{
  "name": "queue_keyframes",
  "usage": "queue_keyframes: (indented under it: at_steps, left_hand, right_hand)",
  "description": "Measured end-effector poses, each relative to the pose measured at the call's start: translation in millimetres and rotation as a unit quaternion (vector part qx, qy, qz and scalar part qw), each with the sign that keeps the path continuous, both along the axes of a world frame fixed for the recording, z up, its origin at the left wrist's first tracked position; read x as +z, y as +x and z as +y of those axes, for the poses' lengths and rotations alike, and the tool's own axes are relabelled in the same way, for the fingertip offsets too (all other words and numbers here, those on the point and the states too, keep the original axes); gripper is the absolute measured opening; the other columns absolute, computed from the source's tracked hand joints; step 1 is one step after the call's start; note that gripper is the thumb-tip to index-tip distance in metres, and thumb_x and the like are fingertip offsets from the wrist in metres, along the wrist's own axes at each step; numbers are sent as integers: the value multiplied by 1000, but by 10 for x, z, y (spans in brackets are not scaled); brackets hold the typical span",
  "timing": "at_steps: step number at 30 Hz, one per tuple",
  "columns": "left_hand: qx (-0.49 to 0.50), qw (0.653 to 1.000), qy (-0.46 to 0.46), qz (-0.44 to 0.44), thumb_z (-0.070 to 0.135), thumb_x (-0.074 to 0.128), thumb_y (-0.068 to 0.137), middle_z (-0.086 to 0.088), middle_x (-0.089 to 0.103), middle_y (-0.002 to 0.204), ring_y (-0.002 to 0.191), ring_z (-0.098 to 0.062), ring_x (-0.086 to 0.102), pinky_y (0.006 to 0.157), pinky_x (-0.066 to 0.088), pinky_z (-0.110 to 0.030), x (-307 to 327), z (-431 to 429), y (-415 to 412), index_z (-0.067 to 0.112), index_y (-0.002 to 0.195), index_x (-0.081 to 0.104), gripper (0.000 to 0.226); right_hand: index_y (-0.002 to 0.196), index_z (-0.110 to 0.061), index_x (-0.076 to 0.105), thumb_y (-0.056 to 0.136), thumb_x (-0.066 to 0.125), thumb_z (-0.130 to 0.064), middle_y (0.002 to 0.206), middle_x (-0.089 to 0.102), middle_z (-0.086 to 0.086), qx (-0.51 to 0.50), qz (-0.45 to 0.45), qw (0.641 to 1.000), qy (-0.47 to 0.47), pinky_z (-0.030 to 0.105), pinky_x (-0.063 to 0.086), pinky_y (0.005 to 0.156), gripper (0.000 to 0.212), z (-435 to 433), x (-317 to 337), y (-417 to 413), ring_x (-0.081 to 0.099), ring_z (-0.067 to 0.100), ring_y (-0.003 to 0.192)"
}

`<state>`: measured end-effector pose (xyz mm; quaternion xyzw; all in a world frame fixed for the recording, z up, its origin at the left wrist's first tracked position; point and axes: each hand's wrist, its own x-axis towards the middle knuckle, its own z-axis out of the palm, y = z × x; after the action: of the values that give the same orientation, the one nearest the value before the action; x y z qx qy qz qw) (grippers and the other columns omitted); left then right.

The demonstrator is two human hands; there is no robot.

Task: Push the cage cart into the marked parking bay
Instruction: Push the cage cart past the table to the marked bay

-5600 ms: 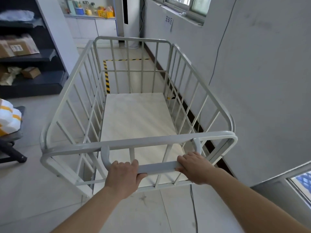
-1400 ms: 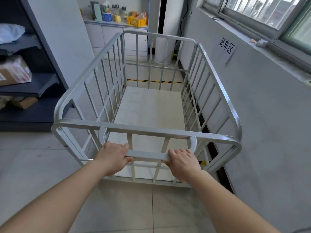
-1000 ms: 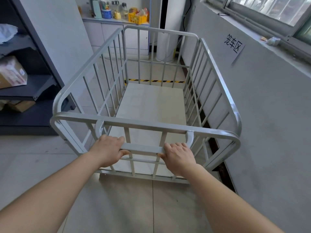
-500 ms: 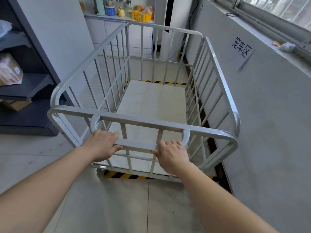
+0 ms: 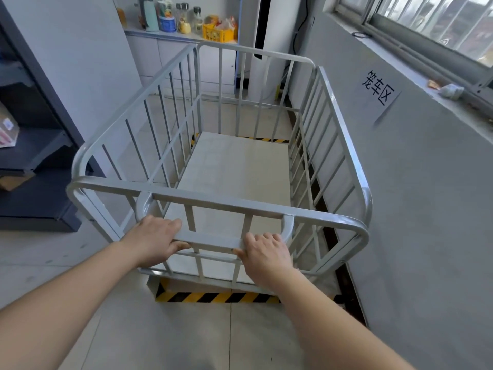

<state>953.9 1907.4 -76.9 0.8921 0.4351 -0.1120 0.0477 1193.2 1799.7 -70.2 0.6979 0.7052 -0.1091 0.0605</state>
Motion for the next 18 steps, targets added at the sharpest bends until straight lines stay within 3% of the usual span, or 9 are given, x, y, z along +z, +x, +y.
queue_keyframes:
  at_steps: [6, 12, 15, 18]
  left_hand:
    - [-5, 998, -64, 25, 63, 37, 89, 7, 55, 94, 89, -13, 51, 85, 41, -31, 163, 166, -45, 27, 102, 42, 39]
    - [45, 980, -155, 119, 86, 17, 74, 1, 60, 123, 112, -19, 54, 102, 33, -38, 335, 454, 2, 21, 125, 49, 89]
    - [81, 970, -167, 159, 81, 26, 78, 1, 64, 114, 103, -17, 57, 94, 42, -36, 453, 564, 235, 19, 110, 62, 79]
    - [72, 981, -103, 148, 68, 43, 84, 2, 63, 109, 97, -17, 58, 82, 47, -33, 559, 648, 563, 21, 108, 62, 56]
  right_hand:
    - [109, -15, 46, 99, 20, -51, 104, 57, 8, -1, 15, 1000, -26, 38, 33, 88, 46, 164, 57, -116, 49, 26, 95]
    - [112, -12, 47, 98, 22, -53, 111, 56, 10, -17, 46, 997, -57, 40, 32, 94, 49, 321, 103, -241, 48, 30, 105]
    - [114, -12, 49, 96, 26, -56, 116, 56, 11, -22, 81, 993, -81, 43, 31, 99, 53, 398, 107, -269, 47, 30, 110]
    - [121, -12, 49, 95, 36, -53, 119, 54, 9, 7, 122, 990, -76, 41, 32, 99, 50, 455, 141, -193, 46, 28, 112]
